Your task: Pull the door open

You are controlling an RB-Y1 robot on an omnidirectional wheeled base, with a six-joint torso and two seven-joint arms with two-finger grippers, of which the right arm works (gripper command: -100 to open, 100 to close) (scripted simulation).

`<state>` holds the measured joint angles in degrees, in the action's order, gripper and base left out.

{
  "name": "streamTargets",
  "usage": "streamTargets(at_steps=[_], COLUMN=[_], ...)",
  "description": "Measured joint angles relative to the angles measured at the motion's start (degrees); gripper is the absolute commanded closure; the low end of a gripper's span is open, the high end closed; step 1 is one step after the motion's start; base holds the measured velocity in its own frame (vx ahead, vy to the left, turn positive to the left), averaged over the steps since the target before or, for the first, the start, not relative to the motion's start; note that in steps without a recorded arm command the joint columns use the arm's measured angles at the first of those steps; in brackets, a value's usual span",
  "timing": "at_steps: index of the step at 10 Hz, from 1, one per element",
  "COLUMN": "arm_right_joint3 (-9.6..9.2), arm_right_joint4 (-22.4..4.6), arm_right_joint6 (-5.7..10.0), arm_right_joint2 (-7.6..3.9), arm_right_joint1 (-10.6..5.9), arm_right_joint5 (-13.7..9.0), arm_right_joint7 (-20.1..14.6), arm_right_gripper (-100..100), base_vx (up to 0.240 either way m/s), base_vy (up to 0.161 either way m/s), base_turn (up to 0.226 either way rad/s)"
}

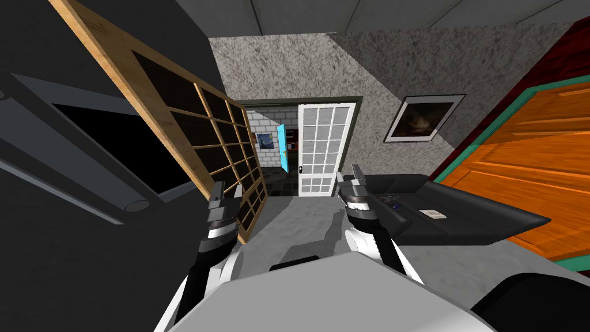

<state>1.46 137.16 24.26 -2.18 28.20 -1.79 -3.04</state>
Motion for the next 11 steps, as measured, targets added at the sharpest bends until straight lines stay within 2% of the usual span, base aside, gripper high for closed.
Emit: streamTargets(at_steps=[4, 5, 11], arm_right_joint3=[0.54, 0.98, 2.06], arm_right_joint4=[-3.8, -5.2, -12.0], arm_right_joint6=[1.23, 1.26, 3.23], arm_right_joint2=[-0.58, -0.77, -1.39], arm_right_joint1=[-0.58, -1.58, -3.27], arm_right_joint5=[-1.3, -1.7, -3.9], arm_right_joint7=[-3.0, -3.9, -8.8], arm_right_gripper=[-100, -100, -100], base_vx=[0.129, 0.097, 0.083], base_vy=[-0.031, -0.020, -0.011], base_turn=[0.086, 0.078, 0.076])
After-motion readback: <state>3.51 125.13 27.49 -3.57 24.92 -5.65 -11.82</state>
